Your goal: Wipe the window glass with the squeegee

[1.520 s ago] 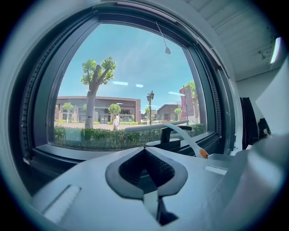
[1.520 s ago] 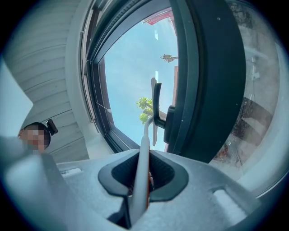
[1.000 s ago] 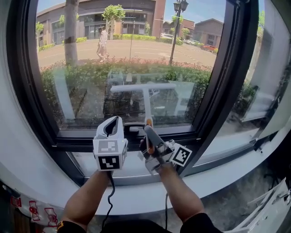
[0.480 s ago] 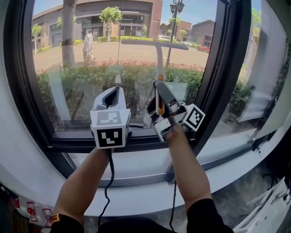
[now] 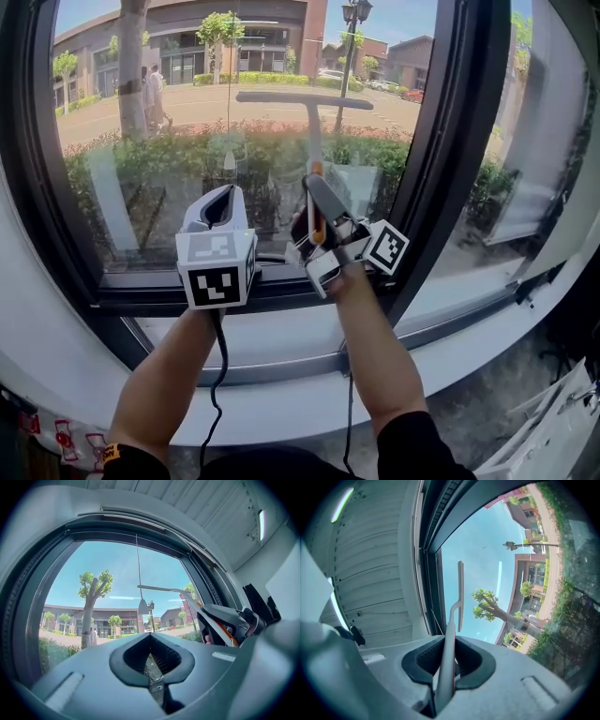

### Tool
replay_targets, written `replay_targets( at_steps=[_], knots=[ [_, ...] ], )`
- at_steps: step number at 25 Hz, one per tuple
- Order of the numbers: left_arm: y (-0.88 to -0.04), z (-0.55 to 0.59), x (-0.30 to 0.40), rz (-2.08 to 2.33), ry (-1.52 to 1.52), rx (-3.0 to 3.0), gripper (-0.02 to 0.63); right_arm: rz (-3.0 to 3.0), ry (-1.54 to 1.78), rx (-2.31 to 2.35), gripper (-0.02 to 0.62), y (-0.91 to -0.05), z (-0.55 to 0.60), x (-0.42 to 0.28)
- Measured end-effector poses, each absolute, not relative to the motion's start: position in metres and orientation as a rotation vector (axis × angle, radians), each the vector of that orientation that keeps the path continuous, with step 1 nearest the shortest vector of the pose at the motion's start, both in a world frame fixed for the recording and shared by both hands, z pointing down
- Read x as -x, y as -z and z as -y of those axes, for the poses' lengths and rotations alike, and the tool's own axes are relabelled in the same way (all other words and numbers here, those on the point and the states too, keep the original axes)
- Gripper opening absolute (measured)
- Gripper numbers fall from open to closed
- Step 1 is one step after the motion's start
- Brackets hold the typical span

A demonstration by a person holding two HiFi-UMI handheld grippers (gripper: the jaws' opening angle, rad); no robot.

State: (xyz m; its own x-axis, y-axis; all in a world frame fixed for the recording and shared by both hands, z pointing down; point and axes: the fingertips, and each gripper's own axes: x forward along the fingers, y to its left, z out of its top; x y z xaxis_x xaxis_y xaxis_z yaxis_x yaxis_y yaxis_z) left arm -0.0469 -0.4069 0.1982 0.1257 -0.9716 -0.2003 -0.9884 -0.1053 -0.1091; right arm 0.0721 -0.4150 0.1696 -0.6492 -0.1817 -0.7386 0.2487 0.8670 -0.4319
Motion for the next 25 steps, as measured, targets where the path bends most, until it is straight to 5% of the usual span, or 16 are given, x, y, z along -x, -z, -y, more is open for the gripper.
replay_targets(
  at_steps=[25],
  knots=[
    [-0.366, 0.399, 0.023, -2.011, 0.104, 2.401, 0.018, -2.134, 0.979, 0.161, 0.044, -0.389, 0.393, -0.093]
  ],
)
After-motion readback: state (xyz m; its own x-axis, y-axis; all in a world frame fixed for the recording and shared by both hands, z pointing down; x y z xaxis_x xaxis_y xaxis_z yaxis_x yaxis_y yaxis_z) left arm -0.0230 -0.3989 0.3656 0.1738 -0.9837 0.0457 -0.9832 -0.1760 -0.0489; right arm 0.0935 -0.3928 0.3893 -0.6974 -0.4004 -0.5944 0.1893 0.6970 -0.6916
